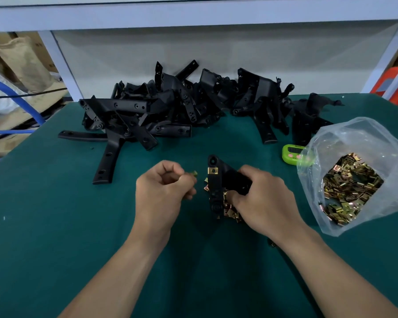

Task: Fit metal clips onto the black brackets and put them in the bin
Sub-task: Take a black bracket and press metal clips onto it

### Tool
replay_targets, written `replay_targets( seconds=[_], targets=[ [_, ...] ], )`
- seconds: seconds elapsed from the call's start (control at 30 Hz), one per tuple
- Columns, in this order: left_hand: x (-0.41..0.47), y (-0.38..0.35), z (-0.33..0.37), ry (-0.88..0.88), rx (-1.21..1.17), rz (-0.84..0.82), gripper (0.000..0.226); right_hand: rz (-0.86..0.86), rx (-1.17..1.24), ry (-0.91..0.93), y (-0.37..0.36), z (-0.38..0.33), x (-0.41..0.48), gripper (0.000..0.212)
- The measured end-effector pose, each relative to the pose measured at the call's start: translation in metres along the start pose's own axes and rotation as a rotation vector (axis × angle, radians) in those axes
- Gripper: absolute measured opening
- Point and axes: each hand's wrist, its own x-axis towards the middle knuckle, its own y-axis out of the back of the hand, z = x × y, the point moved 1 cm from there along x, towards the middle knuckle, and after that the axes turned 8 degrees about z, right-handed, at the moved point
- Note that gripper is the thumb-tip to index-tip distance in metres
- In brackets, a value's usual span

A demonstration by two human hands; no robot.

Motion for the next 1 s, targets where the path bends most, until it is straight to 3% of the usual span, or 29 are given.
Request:
replay_targets(
  seconds=[0.17,0.23,0.33,0.4,0.6,0.73,0.87,1.0],
  targets=[
    [0.008,0.009,-0.006,0.006,0.206,0.137,0.013,0.006,0.004,-0.02,0.004,0.001,0.002,0.02],
    [0.012,0.015,-0.009,-0.066,0.408,0.174,0.013,0.025,0.003,-0.035,0.008,0.003,0.005,0.02],
    [0.016,0.018,-0.013,-0.218,0.756,0.088,0.031,0.045,0.015,-0.052,0.01,0.005,0.007,0.02],
    [0.018,0.019,-0.013,-0.208,0.829,0.032,0.032,0.044,0.015,-0.05,0.01,0.005,0.007,0.02],
    [0.016,0.029,-0.01,-0.22,0.914,-0.084,0.009,0.052,0.003,-0.028,0.01,0.005,0.007,0.021],
    [0.013,0.025,-0.004,-0.205,0.945,-0.14,0.017,0.034,0.0,-0.025,0.007,0.004,0.005,0.02],
    [0.003,0.019,-0.005,-0.27,0.997,-0.097,0.019,0.036,-0.004,-0.024,0.006,0.004,0.003,0.02],
    [0.0,0.011,-0.007,-0.126,0.611,-0.095,0.023,0.025,0.001,-0.019,0.005,0.001,0.002,0.019]
  ],
)
